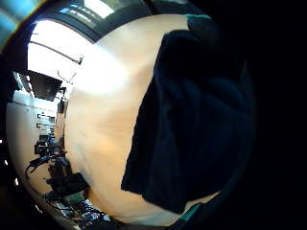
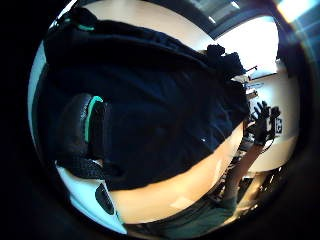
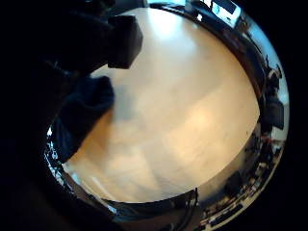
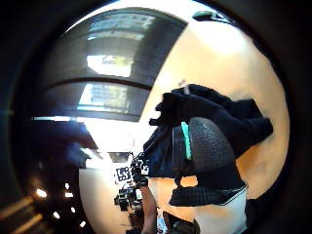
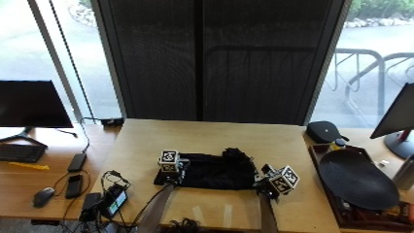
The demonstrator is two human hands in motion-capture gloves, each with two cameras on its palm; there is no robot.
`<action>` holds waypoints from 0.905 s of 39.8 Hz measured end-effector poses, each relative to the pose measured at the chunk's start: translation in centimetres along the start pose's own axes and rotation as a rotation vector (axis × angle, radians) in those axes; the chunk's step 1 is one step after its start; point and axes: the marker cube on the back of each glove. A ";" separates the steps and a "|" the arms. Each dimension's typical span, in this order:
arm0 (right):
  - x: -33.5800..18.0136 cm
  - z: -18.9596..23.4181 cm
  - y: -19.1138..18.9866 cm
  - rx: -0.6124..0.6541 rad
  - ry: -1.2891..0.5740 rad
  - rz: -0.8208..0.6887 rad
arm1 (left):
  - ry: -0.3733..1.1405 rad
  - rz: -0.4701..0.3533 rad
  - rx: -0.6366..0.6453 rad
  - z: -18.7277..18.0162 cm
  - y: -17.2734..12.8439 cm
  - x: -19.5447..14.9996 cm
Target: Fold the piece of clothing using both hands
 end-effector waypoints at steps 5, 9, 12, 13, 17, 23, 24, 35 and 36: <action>0.4 1.7 0.1 -0.065 -0.039 0.050 | 0.029 -0.020 -0.047 2.4 0.1 -0.3; 0.7 3.8 -0.1 -0.108 -0.053 0.077 | 0.084 -0.010 -0.182 3.4 0.8 0.7; 0.5 5.0 -0.2 -0.122 -0.024 0.152 | 0.073 -0.034 -0.297 3.3 2.1 0.7; 0.5 5.3 -0.2 -0.126 0.001 0.182 | 0.068 -0.043 -0.323 3.3 2.4 0.6; 0.6 6.0 -1.1 -0.116 0.123 0.271 | 0.069 -0.059 -0.355 3.4 2.6 0.6; 2.3 4.8 -1.5 -0.025 0.441 0.466 | 0.060 -0.032 -0.202 4.1 0.5 0.8; 2.8 4.5 -1.5 -0.018 0.493 0.520 | 0.067 -0.024 -0.185 4.2 0.3 0.9; -1.4 3.2 -3.7 -0.038 0.054 0.286 | 0.121 -0.054 -0.358 3.3 2.0 3.4; -2.2 2.7 -3.9 -0.005 0.025 0.257 | 0.116 -0.063 -0.347 3.3 1.8 3.6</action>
